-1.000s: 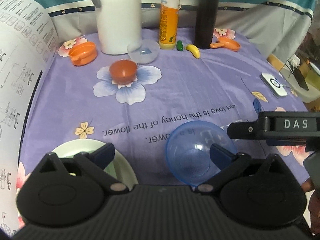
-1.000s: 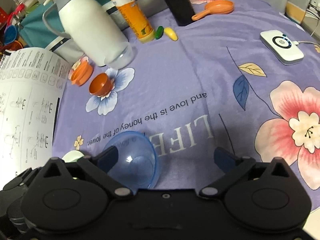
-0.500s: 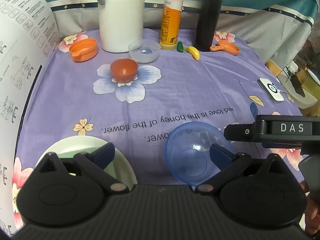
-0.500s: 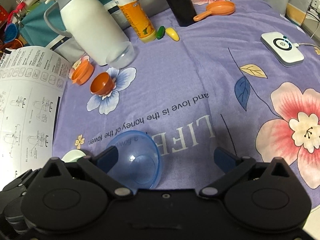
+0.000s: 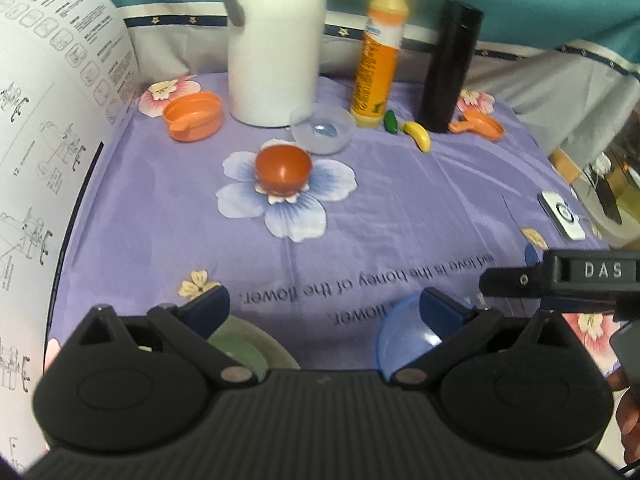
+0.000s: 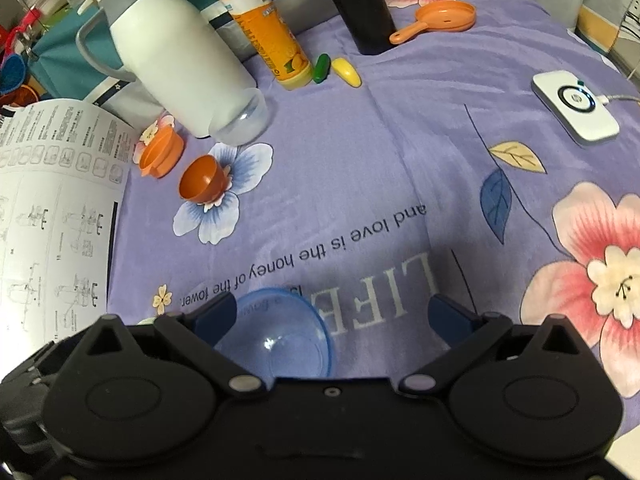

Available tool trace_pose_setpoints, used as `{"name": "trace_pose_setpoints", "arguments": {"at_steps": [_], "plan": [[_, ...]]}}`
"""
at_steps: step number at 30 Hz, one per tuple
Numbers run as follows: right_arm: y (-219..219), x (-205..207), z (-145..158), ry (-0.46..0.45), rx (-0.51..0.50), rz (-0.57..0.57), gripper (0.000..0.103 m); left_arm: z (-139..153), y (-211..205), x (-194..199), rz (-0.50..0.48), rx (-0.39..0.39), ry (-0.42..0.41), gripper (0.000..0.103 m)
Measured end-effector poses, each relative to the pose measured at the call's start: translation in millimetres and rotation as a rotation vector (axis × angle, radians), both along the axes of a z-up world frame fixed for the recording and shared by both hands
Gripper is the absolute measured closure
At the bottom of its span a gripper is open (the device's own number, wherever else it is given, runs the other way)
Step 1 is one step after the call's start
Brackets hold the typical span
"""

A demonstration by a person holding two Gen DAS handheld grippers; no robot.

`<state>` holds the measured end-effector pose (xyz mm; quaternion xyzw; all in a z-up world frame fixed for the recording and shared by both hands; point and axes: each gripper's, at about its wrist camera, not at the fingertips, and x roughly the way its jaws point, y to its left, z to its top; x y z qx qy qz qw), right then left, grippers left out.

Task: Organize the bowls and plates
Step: 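Move the right gripper to the clear plastic bowl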

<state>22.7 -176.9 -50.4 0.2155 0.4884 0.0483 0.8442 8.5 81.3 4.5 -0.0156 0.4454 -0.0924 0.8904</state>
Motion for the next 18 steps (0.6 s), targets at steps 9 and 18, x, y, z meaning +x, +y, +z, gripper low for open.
{"name": "trace_pose_setpoints", "arguments": {"at_steps": [9,18], "plan": [[24,35,15,-0.026,0.02,0.069,0.0,8,25,45,0.071,0.058,-0.057,0.0],[35,95,31,-0.064,0.058,0.047,0.0,6,42,111,0.131,0.073,-0.092,0.0]]}}
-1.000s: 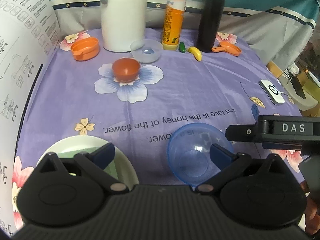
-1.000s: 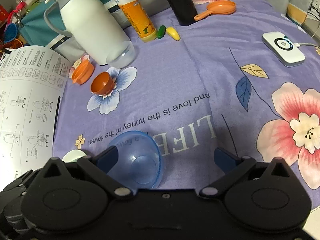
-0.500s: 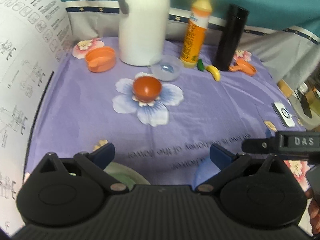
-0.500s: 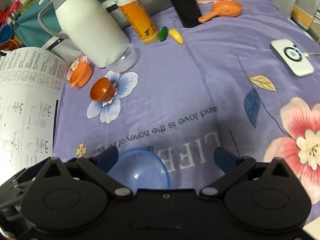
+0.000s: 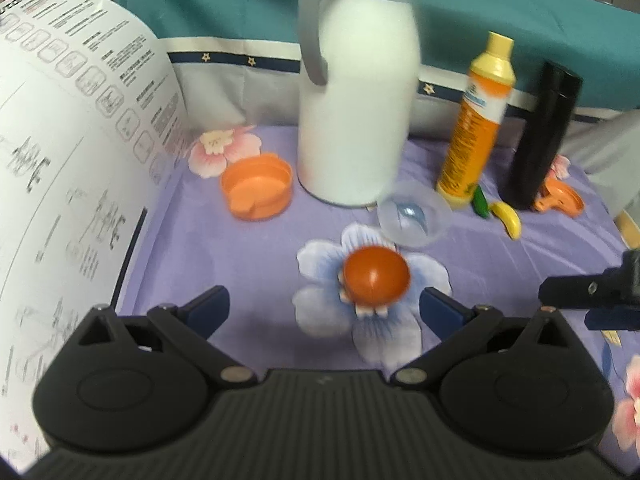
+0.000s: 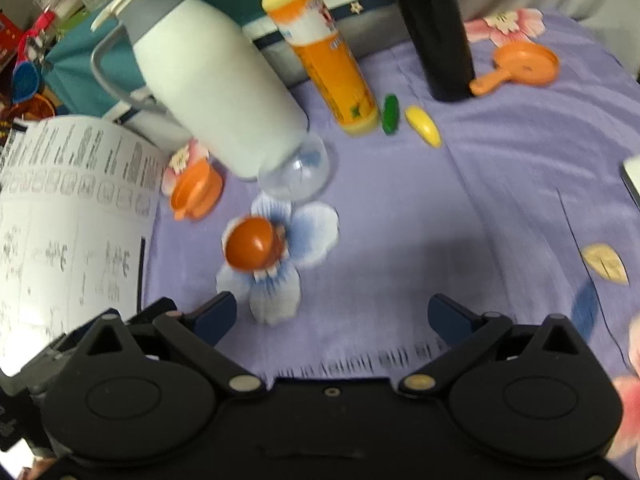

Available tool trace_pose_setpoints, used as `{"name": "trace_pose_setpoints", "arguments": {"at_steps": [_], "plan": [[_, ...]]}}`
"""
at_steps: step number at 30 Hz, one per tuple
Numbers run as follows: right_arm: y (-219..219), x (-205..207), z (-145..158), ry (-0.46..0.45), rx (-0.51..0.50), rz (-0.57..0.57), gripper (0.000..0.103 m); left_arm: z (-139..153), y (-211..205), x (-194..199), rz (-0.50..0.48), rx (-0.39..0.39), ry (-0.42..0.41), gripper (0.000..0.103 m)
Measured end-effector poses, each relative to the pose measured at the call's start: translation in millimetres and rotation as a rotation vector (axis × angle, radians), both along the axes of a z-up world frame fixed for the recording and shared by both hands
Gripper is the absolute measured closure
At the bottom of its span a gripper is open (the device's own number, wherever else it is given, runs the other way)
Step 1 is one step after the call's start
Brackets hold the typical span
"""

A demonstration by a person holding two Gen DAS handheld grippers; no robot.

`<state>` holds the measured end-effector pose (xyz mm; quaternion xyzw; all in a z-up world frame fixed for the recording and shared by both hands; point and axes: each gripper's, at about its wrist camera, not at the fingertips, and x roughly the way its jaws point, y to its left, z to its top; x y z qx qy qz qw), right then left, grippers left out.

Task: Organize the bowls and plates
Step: 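Move the right gripper to the clear plastic bowl, then grasp the clear plastic bowl rim with the right gripper and lift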

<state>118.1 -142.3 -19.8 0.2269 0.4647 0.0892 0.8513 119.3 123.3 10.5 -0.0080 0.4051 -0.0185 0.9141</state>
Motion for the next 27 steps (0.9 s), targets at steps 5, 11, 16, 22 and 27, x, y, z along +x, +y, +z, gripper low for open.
{"name": "trace_pose_setpoints", "arguments": {"at_steps": [5,11,16,22,27], "plan": [[1,43,0,-0.016,0.038,-0.025,0.0,-9,-5,42,-0.003,0.009,0.001,0.0],[5,88,-14,-0.035,0.035,-0.052,0.004,-29,-19,88,-0.003,-0.01,0.028,0.001],[8,121,-35,0.003,0.087,-0.067,0.031,-52,-34,120,-0.031,-0.024,0.082,0.013],[17,150,-51,0.006,0.067,-0.037,0.054,-69,-43,149,-0.068,-0.048,0.132,0.036],[31,167,-63,0.009,0.026,0.006,0.075,-79,-49,161,-0.101,-0.058,0.168,0.058]]}}
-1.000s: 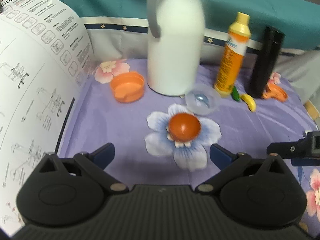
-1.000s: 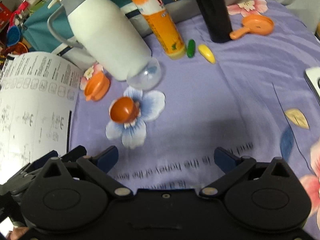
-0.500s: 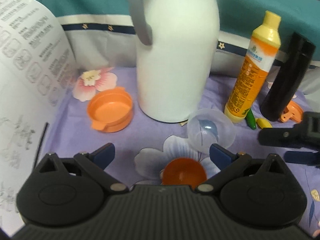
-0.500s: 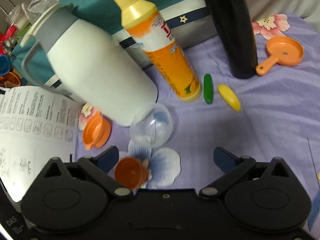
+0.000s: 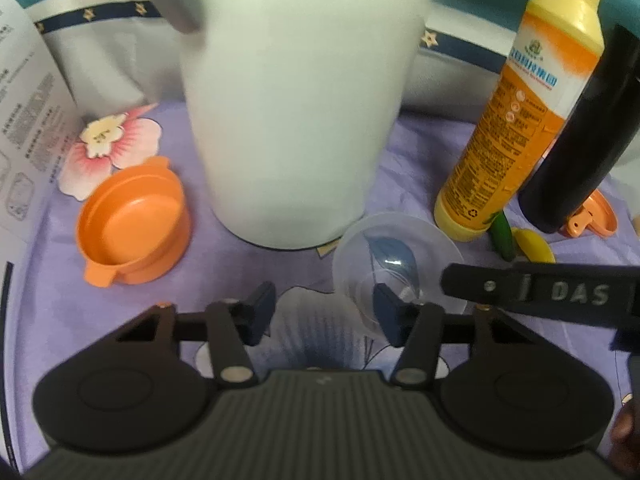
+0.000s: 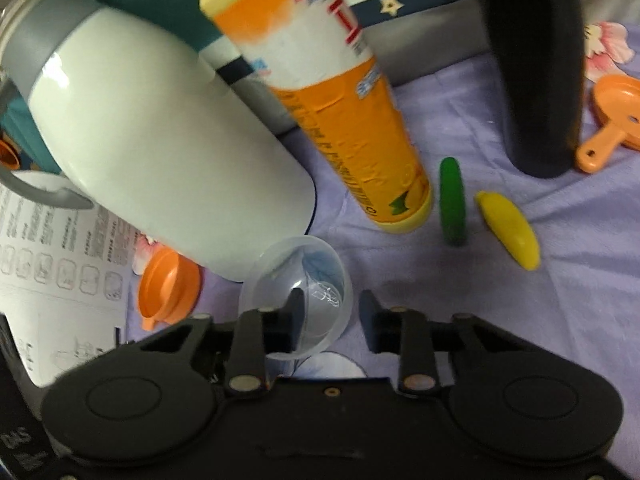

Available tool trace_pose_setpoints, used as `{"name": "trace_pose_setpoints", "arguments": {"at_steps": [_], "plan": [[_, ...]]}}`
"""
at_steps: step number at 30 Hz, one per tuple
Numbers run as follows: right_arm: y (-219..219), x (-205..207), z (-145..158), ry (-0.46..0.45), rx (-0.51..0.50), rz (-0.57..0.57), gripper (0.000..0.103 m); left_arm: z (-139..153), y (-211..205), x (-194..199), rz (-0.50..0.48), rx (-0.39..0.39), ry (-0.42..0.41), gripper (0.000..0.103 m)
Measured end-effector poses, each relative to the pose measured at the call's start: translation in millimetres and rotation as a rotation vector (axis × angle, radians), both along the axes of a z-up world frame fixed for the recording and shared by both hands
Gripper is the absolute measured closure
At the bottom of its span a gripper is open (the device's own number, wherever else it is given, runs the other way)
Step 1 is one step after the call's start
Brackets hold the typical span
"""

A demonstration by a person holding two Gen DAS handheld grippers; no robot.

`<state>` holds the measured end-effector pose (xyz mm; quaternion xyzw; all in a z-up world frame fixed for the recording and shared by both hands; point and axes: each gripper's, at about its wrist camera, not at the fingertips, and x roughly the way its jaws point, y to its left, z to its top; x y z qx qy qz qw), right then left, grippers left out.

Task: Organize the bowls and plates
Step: 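Grasp the clear plastic bowl rim with the right gripper and lift, then lower the clear bowl into the blue bowl and open the right gripper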

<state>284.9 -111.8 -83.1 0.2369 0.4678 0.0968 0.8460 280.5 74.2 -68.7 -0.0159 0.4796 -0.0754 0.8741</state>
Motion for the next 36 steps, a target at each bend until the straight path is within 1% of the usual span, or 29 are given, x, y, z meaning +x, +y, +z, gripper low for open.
{"name": "trace_pose_setpoints", "arguments": {"at_steps": [1,3,5,11,12,21,24,28,33,36], "plan": [[2,2,-2,0.019,-0.004,0.005,0.076,-2,-1,1,-0.007,-0.001,0.007,0.062],[4,5,-7,0.026,-0.008,0.008,0.082,-6,-4,3,-0.019,0.001,0.017,0.08],[8,8,-10,0.032,-0.011,0.018,0.089,-9,-6,3,-0.026,0.003,0.023,0.089],[12,0,-7,0.016,-0.021,0.023,0.09,-7,-9,-4,-0.032,0.016,0.015,0.089],[12,-2,-5,0.039,-0.03,0.022,0.09,-5,-9,-6,-0.031,0.016,0.012,0.089],[7,-21,12,0.027,-0.035,0.022,0.089,11,-12,-24,-0.023,0.013,-0.005,0.089],[2,-31,19,0.018,-0.032,0.017,0.089,20,-16,-34,-0.025,0.019,-0.022,0.089],[-4,-47,30,0.01,-0.026,0.017,0.089,33,-18,-51,-0.023,0.006,-0.03,0.089],[-11,-74,44,0.006,-0.027,0.023,0.089,50,-21,-78,-0.033,-0.002,-0.047,0.089],[-17,-95,51,0.009,-0.011,0.017,0.089,58,-23,-97,-0.044,0.0,-0.054,0.089]]}}
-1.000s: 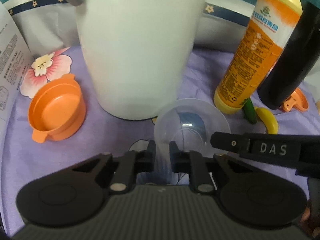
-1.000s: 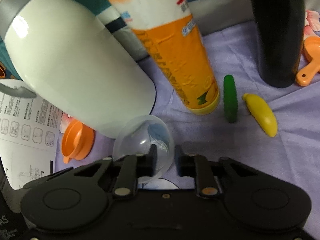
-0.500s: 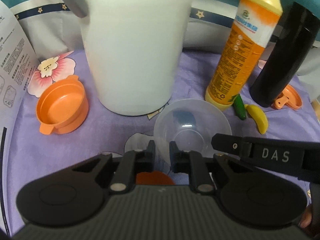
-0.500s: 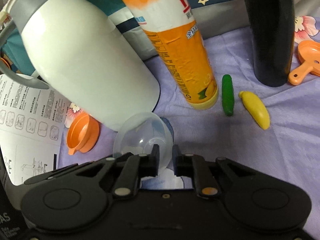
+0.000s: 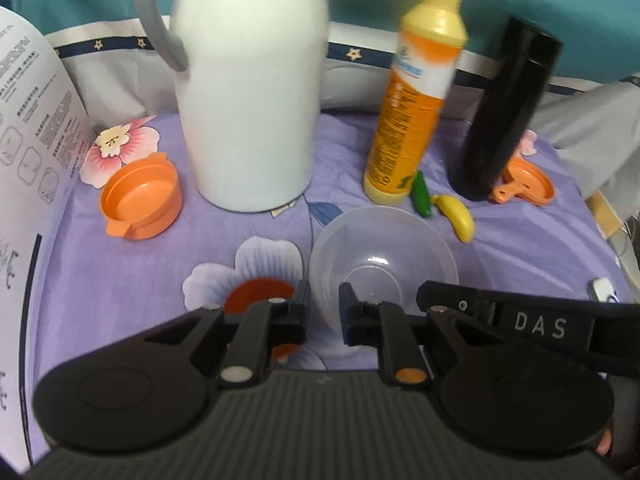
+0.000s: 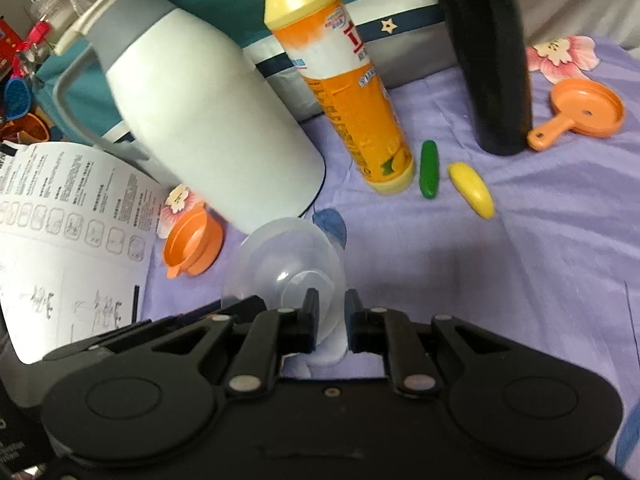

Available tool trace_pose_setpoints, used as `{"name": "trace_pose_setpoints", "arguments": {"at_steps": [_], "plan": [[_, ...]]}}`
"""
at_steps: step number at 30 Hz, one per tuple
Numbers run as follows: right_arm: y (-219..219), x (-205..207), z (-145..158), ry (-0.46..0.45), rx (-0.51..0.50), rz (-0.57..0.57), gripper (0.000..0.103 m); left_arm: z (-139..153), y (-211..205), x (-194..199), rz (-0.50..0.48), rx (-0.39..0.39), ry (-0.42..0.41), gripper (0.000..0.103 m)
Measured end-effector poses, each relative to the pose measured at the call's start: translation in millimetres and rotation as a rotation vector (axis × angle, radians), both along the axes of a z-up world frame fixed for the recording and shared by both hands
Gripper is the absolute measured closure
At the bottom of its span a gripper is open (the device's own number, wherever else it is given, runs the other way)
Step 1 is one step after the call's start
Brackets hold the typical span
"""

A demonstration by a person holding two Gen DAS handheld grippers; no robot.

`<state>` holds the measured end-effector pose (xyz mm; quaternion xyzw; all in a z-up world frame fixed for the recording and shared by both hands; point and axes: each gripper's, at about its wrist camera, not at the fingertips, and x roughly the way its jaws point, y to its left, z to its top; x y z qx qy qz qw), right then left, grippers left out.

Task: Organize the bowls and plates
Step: 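Lower the clear bowl into the blue bowl and open the right gripper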

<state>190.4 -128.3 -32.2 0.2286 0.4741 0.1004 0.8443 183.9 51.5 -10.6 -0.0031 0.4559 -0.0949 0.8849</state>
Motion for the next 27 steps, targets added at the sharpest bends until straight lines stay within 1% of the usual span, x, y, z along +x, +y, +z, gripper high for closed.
{"name": "trace_pose_setpoints", "arguments": {"at_steps": [10,19,21,22,27], "plan": [[-13,-77,18,-0.003,0.029,-0.002,0.089,26,-4,-74,-0.022,-0.014,-0.018,0.089],[-23,-149,31,0.004,0.025,0.004,0.089,28,-5,-141,-0.019,-0.038,0.003,0.089],[-24,-160,33,0.005,0.023,0.003,0.089,28,-4,-155,-0.021,-0.046,0.01,0.089],[-25,-165,33,0.031,0.018,0.0,0.089,28,-4,-161,-0.024,-0.046,0.012,0.088],[-28,-196,36,0.032,0.015,0.012,0.089,25,-4,-190,-0.034,-0.042,0.024,0.087]]}}
